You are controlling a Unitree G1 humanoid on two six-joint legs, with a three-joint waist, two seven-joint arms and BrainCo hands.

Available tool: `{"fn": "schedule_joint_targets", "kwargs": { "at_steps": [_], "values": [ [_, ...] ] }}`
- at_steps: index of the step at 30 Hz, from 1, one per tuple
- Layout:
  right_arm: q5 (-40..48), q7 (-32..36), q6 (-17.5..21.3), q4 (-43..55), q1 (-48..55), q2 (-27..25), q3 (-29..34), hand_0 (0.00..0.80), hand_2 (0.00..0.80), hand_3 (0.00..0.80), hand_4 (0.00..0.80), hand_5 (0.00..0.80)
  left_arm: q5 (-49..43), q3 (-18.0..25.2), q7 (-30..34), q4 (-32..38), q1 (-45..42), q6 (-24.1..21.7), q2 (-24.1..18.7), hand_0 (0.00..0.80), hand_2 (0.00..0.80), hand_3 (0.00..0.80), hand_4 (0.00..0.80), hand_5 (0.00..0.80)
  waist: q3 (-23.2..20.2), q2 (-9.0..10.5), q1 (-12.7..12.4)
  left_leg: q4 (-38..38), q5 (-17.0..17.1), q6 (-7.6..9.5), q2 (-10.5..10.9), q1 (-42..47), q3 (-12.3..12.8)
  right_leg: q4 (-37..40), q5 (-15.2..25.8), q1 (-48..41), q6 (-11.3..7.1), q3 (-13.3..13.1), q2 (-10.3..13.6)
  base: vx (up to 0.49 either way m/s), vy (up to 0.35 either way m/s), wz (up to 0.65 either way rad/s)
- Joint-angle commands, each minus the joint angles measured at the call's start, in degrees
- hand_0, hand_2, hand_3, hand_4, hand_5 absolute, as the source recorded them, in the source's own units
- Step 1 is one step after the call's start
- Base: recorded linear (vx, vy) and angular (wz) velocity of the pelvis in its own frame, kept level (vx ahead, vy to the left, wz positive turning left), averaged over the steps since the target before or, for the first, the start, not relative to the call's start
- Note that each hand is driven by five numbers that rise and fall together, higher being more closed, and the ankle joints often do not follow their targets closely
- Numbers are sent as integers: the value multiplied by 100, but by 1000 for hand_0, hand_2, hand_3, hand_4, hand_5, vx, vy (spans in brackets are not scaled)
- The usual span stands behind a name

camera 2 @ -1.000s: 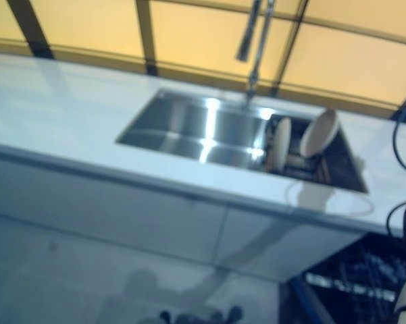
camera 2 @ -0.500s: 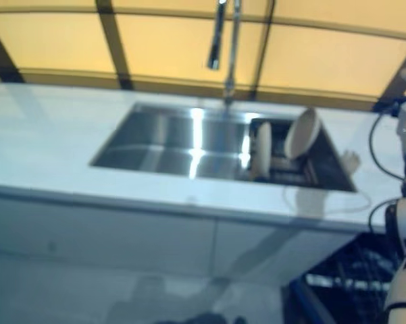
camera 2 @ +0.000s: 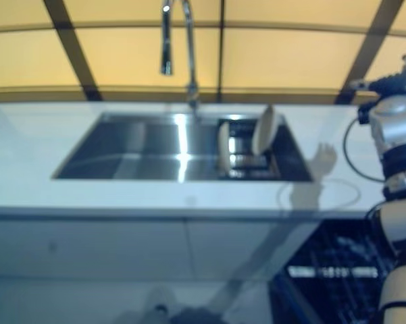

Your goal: Take plates into dishwasher

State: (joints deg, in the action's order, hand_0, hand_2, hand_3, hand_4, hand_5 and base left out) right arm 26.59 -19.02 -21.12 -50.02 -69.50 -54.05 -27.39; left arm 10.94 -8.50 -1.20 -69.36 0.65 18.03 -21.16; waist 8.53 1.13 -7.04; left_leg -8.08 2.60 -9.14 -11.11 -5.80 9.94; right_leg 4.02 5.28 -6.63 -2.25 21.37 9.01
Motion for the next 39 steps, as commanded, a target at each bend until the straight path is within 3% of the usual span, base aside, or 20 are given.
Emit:
{"fn": "schedule_joint_targets", "kwargs": {
  "at_steps": [1, 8, 13, 22, 31, 39],
  "values": [
    [113, 199, 280, 224, -568, -399, -105, 0, 0, 0, 0, 0, 267, -352, -32, 122, 314, 0, -353, 0, 0, 0, 0, 0, -98, 134, -58, 972, 465, 155, 301, 634, -66, -315, -285, -335, -604, -261, 348, 122, 53, -24],
    [512, 279, 169, -348, -1081, -341, -102, 0, 0, 0, 0, 0, 259, -537, 52, -124, 483, -84, -261, 0, 0, 0, 0, 0, -385, 244, -107, 1220, 448, 156, 365, 705, -89, -110, -305, -382, -599, -138, 254, 78, 1, 7],
    [801, 88, -191, -411, -1398, -298, -284, 0, 0, 0, 0, 0, 133, -614, 98, -148, 280, -284, -161, 0, 0, 0, 0, 0, -408, 295, -181, 1268, 452, 151, 357, 682, -62, 23, -274, -435, -606, -70, 227, 74, -15, 13],
    [1091, -6, -640, 77, -1608, -308, -555, 0, 0, 0, 0, 0, 158, -521, 57, -127, 27, -277, -204, 0, 0, 0, 0, 0, -408, 364, -184, 1308, 479, 140, 379, 558, -38, 98, -218, -332, -639, -111, 180, 83, -6, 8],
    [817, 138, -1010, 360, -1400, -194, -550, 0, 0, 0, 0, 0, 70, -520, 108, -139, 104, -172, -239, 0, 0, 0, 0, 0, -227, 363, -168, 1308, 440, 199, 452, 484, -97, 98, -157, -161, -679, -138, 224, 54, 16, 4],
    [900, -17, -906, 216, -1609, -133, -699, 0, 0, 0, 0, 0, 333, -610, 117, -69, 361, -159, -286, 0, 0, 0, 0, 0, 154, 302, -149, 1308, 524, 177, 462, 80, -211, 98, -85, 297, -680, -269, 170, -90, -6, -2]
  ]
}}
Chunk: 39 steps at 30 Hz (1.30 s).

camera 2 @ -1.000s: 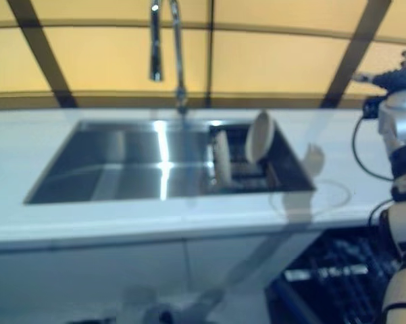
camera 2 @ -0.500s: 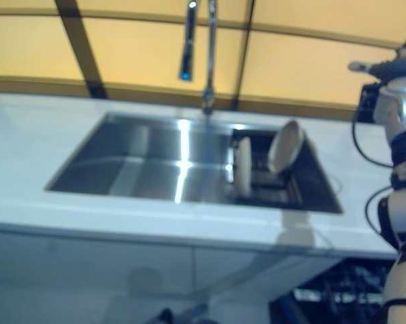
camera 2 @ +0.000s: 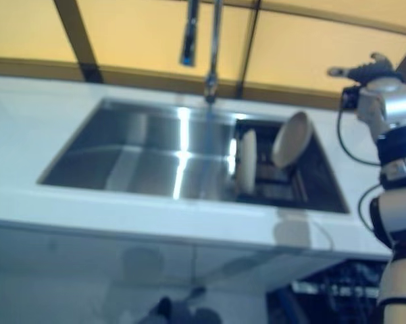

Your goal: Take plates into dishwasher

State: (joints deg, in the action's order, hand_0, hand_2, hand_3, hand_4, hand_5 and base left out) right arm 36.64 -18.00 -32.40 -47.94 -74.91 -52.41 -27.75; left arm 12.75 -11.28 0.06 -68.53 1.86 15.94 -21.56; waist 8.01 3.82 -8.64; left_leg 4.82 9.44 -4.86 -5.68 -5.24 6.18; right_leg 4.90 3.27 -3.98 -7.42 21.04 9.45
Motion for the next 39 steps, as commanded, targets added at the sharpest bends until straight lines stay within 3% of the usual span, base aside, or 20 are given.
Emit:
{"fn": "schedule_joint_targets", "kwargs": {
  "at_steps": [1, 7, 17, 39],
  "values": [
    [-85, -88, 192, 1, -1091, -331, -688, 0, 0, 0, 0, 0, 179, -326, -27, -144, 233, 52, -241, 0, 0, 0, 0, 0, 223, 37, 14, 18, -152, -255, -79, 1, 152, 10, 118, 53, -160, -240, 119, 0, 0, 0],
    [213, 143, 77, -69, -1152, -466, -762, 0, 0, 0, 0, 0, 255, -312, -79, -81, 229, 97, -257, 0, 0, 0, 0, 0, 312, 47, 23, 18, -123, -277, -76, -64, 131, 10, 122, 92, -147, -230, 93, 0, 0, 0],
    [-13, 510, -56, -123, -1142, -458, -882, 0, 0, 0, 0, 0, 274, -275, -77, -69, 223, 205, -308, 0, 0, 0, 0, 0, 360, 70, 56, 18, -145, -272, -83, -10, 142, 10, 119, 113, -107, -242, 46, 0, 0, 0],
    [-83, 460, -78, -123, -1165, -162, -944, 0, 0, 0, 0, 0, 549, -370, -77, 55, 473, 262, -341, 0, 0, 0, 0, 0, 730, 4, 102, 18, -123, -275, -75, -159, 118, 10, 185, 358, -81, -270, 21, -10, 1, 0]
  ]
}}
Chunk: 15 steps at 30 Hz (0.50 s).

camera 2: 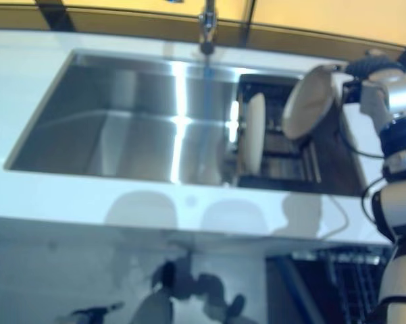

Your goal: Take plates into dishwasher

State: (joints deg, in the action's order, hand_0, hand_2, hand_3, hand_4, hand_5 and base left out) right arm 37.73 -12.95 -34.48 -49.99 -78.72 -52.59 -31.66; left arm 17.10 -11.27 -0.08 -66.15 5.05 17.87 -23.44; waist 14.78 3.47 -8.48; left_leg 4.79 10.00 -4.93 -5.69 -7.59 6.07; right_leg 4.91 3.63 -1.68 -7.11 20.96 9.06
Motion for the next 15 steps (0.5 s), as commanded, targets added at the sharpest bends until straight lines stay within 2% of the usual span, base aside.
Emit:
{"fn": "schedule_joint_targets", "kwargs": {
  "at_steps": [1, 15],
  "values": [
    [-196, -38, 125, 83, -784, -145, -557, 0, 0, 0, 0, 0, 115, -364, -66, -178, 148, 69, -150, 0, 0, 0, 0, 0, 59, 37, 91, 21, -180, -269, -75, 78, 134, 9, 151, 132, -113, -264, 62, 0, 0, 0],
    [-228, 17, 27, 213, -703, -73, -513, 0, 0, 0, 0, 0, 193, -379, -81, -132, 210, 141, -162, 0, 0, 0, 0, 0, 122, 26, 156, 21, -198, -262, -58, 101, 148, 9, 199, 195, -127, -301, 78, 0, 0, 0]
  ]
}}
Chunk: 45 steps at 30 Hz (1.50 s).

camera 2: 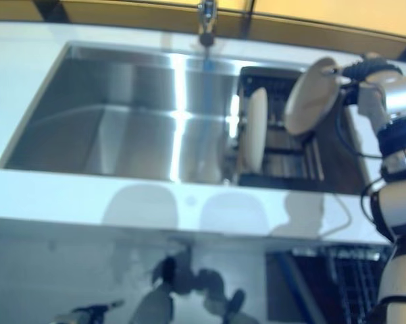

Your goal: Take plates into dishwasher

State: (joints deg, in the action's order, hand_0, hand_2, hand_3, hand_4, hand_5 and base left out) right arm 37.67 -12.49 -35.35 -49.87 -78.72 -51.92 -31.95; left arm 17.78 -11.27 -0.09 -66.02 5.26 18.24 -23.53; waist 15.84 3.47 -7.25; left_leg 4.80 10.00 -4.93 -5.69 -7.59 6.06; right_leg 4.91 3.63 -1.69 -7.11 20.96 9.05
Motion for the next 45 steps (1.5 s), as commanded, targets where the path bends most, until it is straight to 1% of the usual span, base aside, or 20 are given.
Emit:
{"fn": "schedule_joint_targets", "kwargs": {
  "at_steps": [1, 7, 25, 38, 45],
  "values": [
    [-227, -33, 112, 210, -689, -132, -472, 0, 0, 0, 0, 0, 133, -378, -80, -141, 196, 109, -150, 0, 0, 0, 0, 0, 22, 23, 35, 20, -200, -261, -58, 103, 153, 9, 200, 197, -128, -300, 80, 0, 0, 0],
    [-224, 18, 52, 225, -666, -104, -456, 0, 0, 0, 0, 0, 166, -382, -65, -161, 237, 135, -150, 0, 0, 0, 0, 0, 40, 12, 59, 20, -204, -258, -44, 115, 154, 9, 219, 212, -135, -304, 87, 0, 0, 0],
    [-267, -30, 47, 305, -622, 33, -417, 0, 0, 0, 0, 0, 279, -381, -83, -100, 334, 238, -139, 0, 0, 0, 0, 0, 134, -12, 87, 20, -215, -243, -16, 110, 154, -4, 259, 280, -149, -302, 110, 0, 0, 0],
    [-186, -34, -129, 379, -506, 109, -352, 0, 0, 0, 0, 0, 407, -377, -141, -55, 392, 194, -108, 0, 0, 0, 0, 0, 269, -19, 98, 20, -218, -226, -3, 72, 175, -38, 279, 369, -162, -301, 140, 0, 0, 0],
    [-213, 42, -105, 346, -433, 167, -318, 0, 0, 0, 0, 0, 480, -399, -152, -17, 444, 208, -100, 0, 0, 0, 0, 0, 340, -46, 103, 20, -218, -221, 4, 61, 175, -53, 295, 409, -164, -302, 149, 0, 0, 0]
  ]
}}
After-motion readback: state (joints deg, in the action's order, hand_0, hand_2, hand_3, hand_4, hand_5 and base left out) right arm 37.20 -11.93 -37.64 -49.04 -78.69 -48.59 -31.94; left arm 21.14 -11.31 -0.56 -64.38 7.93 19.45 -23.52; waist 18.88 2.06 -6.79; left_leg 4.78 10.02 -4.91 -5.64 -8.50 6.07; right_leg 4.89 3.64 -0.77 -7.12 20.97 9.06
